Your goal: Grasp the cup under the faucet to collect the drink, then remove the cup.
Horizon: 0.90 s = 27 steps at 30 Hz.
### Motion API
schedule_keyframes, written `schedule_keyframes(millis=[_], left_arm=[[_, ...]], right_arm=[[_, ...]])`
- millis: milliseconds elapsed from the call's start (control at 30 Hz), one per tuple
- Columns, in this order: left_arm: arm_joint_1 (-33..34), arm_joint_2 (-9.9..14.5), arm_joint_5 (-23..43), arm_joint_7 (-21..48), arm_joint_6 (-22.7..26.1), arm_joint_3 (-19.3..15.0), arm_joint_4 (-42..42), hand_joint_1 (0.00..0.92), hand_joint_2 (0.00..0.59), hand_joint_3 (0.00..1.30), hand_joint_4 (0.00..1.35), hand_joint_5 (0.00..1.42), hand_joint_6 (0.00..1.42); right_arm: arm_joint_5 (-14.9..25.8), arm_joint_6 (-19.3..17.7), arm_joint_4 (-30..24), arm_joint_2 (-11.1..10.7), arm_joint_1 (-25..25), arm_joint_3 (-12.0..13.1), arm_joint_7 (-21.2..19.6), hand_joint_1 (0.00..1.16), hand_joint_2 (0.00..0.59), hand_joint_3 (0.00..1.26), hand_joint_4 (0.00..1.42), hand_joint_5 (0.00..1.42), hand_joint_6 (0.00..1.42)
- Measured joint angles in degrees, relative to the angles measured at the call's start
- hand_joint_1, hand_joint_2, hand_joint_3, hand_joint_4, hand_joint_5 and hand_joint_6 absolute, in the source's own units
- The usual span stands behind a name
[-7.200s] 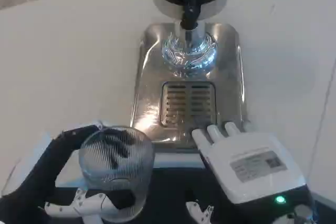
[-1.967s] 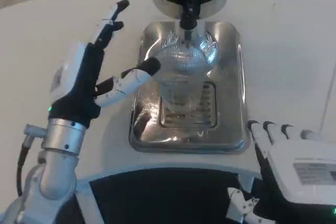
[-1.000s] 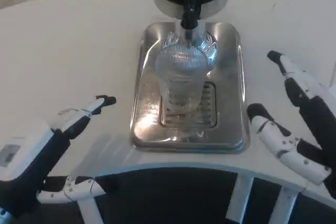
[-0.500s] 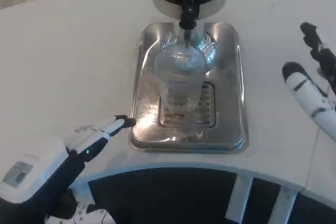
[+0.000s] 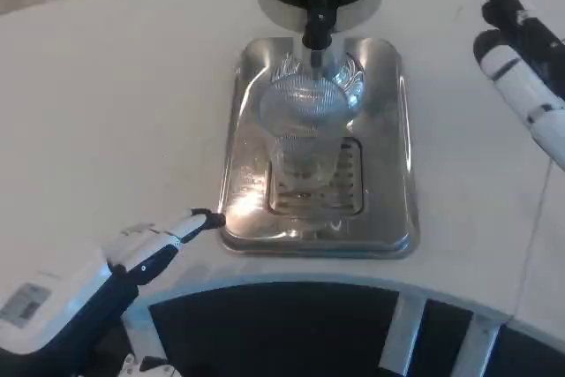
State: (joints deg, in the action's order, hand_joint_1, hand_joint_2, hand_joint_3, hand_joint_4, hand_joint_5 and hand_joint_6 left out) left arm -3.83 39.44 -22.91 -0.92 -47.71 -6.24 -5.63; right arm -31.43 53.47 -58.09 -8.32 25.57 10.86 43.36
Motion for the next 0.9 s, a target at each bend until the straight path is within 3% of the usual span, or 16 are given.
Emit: schedule_keyframes(millis=[300, 633, 900], left_arm=[[-0.5, 0.0, 0.2, 0.9, 0.0, -1.5, 0.7, 0.107, 0.057, 0.17, 0.11, 0.2, 0.2], [-2.3, 0.0, 0.2, 1.3, 0.0, -2.1, 1.4, 0.107, 0.057, 0.17, 0.11, 0.2, 0.2], [-2.5, 0.0, 0.4, 1.3, 0.0, -2.6, 1.6, 0.107, 0.057, 0.17, 0.11, 0.2, 0.2]], right_arm=[[10.0, 3.6, 2.3, -3.6, 1.9, -0.8, -5.7, 0.07, 0.51, 0.0, 0.0, 0.0, 0.02], [19.5, 2.6, 10.1, -7.3, 3.8, -1.8, -11.8, 0.05, 0.511, 0.0, 0.0, 0.0, 0.02], [24.1, 1.0, 15.1, -8.9, 7.3, -4.8, -16.2, 0.05, 0.51, 0.0, 0.0, 0.0, 0.02]])
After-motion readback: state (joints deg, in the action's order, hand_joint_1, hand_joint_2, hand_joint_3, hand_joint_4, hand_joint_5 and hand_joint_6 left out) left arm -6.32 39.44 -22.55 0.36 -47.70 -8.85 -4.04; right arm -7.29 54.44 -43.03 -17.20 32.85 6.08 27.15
